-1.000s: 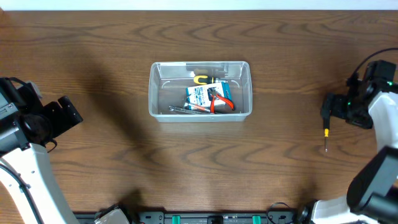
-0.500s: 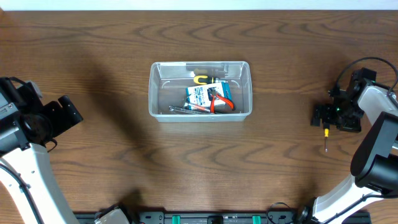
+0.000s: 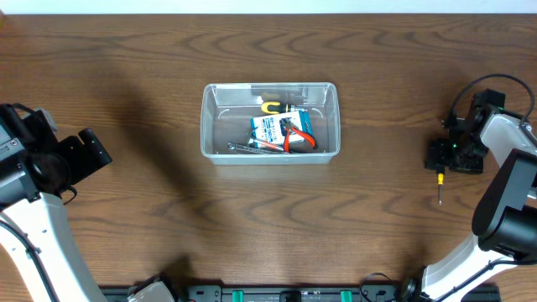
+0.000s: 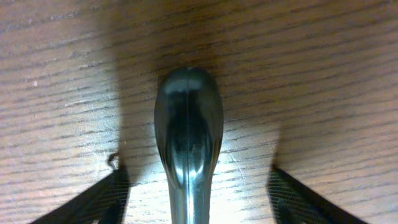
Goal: Pack container
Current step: 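Lower the right gripper onto the small screwdriver and grasp it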
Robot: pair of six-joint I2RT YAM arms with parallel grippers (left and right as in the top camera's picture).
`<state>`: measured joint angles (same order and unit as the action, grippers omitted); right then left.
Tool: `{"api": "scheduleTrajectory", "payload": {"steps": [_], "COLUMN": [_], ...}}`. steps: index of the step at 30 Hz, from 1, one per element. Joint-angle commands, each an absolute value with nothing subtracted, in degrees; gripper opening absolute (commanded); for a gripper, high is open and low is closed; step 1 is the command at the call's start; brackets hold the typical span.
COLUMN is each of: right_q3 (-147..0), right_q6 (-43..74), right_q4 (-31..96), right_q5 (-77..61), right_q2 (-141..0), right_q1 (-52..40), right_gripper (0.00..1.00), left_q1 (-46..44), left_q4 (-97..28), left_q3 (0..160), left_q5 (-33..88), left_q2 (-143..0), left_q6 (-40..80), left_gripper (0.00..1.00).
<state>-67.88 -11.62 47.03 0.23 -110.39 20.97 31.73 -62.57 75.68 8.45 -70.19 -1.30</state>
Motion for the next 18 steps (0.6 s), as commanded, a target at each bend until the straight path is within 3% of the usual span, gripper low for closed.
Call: {"api": "scheduleTrajectory", "payload": {"steps": [1,18], "right_q3": [-67.0,-67.0], "right_q6": [-12.1,-12.1], "right_q4": [46.9,46.8], "right_q5": [-2.8,-3.5], "right_q2": [-113.8,-113.8], "right_q1": [20.2,20.1], "right_gripper": [0.64,0.54], "left_q1": [32.0,31.9], "left_q4": [-62.5,-62.7], "left_q3": [76.9,76.9], "left_q5": [8.6,14.9], "left_q2": [-70.9,-71.1], "left_q6": [-1.7,-8.4], "left_gripper": [0.98,0.98]}}
